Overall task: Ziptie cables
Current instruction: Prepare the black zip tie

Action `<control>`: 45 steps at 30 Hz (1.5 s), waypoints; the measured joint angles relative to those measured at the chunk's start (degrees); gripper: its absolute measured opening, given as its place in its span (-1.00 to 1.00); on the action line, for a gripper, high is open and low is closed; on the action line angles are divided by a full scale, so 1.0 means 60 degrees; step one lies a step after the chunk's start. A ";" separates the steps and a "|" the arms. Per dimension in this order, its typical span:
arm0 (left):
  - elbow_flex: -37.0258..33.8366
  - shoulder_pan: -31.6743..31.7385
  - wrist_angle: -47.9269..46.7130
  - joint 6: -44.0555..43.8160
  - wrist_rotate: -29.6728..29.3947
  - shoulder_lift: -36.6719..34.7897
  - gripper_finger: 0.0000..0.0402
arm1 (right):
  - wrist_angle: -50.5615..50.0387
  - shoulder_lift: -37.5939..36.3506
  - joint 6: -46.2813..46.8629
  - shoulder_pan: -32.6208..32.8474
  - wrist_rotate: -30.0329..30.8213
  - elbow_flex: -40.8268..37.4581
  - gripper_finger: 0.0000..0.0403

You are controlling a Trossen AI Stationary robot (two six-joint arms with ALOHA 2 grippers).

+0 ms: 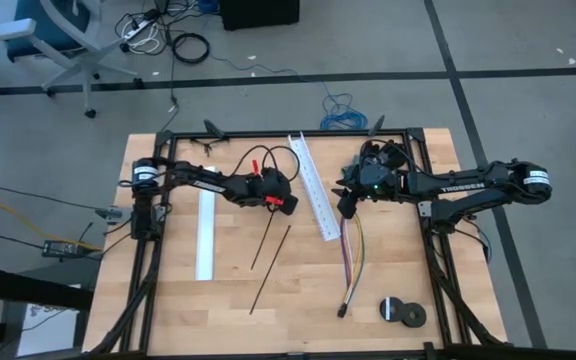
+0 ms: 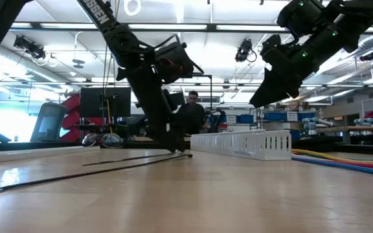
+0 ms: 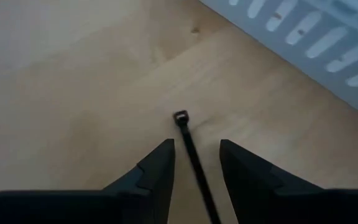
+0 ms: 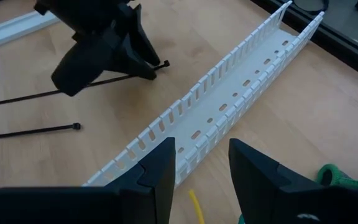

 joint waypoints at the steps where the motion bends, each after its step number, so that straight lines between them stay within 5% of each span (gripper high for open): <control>1: 0.0004 0.0000 0.0015 -0.0004 -0.0121 0.0040 -0.29 | 0.0003 0.0000 0.0002 0.0000 0.0001 0.0000 -0.31; 5: 0.0008 0.0000 0.0045 0.0259 -0.0284 0.0139 -0.41 | -0.0006 0.0000 0.0002 0.0000 -0.0002 0.0000 -0.32; 11: 0.0011 0.0011 0.0121 0.0810 -0.0447 0.0223 -0.93 | -0.0002 0.0000 0.0017 0.0000 -0.0001 0.0000 -0.31; 22: -0.0130 -0.0391 0.1138 0.3004 -0.0472 -0.0329 -0.99 | -0.0086 0.0000 0.0207 0.0180 -0.0012 0.0000 -0.33; 27: -0.1169 -0.0640 0.3343 0.4068 0.0665 -0.1388 -0.99 | -0.0238 0.0004 0.0217 0.0513 -0.0014 0.0000 -0.34; 38: -0.6326 -0.0458 1.2513 0.4700 0.3601 -0.3578 -1.00 | 0.0354 0.0014 0.0241 0.1134 -0.0171 -0.0003 -0.34; 45: -0.8009 -0.0455 1.5797 0.4622 0.3854 -0.3453 -1.00 | 0.4162 0.1289 -0.0080 0.1428 -0.1284 0.0011 -0.34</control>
